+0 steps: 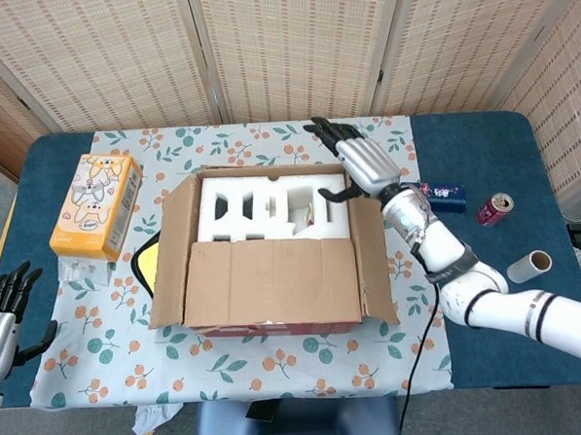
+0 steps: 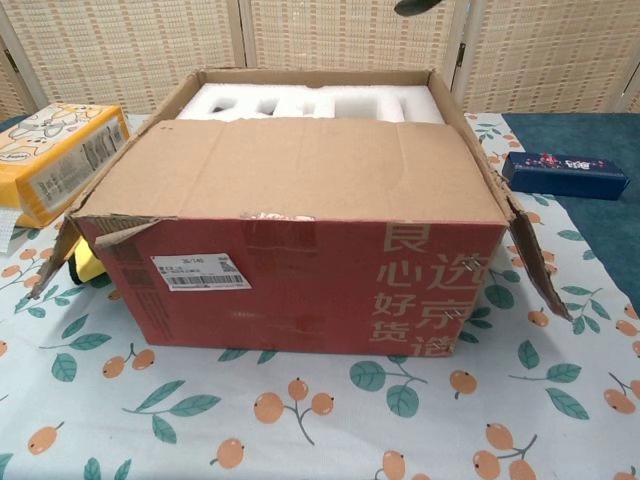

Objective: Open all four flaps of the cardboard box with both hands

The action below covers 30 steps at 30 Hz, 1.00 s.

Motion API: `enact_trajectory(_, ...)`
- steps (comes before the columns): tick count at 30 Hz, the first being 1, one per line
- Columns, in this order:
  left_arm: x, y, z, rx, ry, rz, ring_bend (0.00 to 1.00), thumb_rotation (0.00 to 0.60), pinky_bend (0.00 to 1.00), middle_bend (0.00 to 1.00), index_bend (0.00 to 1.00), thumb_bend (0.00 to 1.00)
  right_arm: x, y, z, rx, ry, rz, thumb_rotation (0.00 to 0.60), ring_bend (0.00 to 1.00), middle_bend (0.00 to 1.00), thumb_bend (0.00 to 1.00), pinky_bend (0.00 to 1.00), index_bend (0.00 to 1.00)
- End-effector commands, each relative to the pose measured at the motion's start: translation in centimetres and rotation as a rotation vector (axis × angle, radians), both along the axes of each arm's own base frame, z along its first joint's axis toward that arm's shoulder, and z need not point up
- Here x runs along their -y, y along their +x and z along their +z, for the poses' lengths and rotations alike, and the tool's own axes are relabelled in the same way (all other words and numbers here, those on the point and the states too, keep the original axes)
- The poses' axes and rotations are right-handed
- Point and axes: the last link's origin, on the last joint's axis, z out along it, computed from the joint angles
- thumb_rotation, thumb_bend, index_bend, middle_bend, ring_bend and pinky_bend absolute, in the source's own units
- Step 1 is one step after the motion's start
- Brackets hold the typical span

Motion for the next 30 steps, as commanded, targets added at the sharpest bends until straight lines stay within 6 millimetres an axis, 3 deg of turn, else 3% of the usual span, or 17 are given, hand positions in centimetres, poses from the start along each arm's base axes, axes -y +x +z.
enact_trajectory(1, 0.2, 0.2, 0.1, -0.002, 0.007, 0.001, 0.0, 0.6, 0.0, 0.0, 0.0, 0.45, -4.8, -3.2, 1.2, 0.083, 0.178, -0.087, 0.6, 0.0, 0.0, 0.35, 0.21, 0.0)
enact_trajectory(8, 0.2, 0.3, 0.2, 0.0, -0.007, 0.005, 0.0, 0.6, 0.0, 0.0, 0.0, 0.45, -7.0, -3.9, -0.8, 0.234, 0.442, -0.211, 0.6, 0.0, 0.0, 0.35, 0.26, 0.0)
enact_trajectory(18, 0.2, 0.2, 0.3, 0.011, -0.006, 0.01, 0.0, 0.6, 0.0, 0.0, 0.0, 0.45, -6.0, -4.9, -3.2, 0.306, 0.465, -0.198, 0.6, 0.0, 0.0, 0.35, 0.29, 0.0)
enact_trajectory(30, 0.2, 0.0, 0.3, 0.015, -0.007, 0.015, 0.0, 0.6, 0.0, 0.0, 0.0, 0.45, -5.1, -5.6, -3.7, 0.341, 0.487, -0.171, 0.6, 0.0, 0.0, 0.35, 0.28, 0.0)
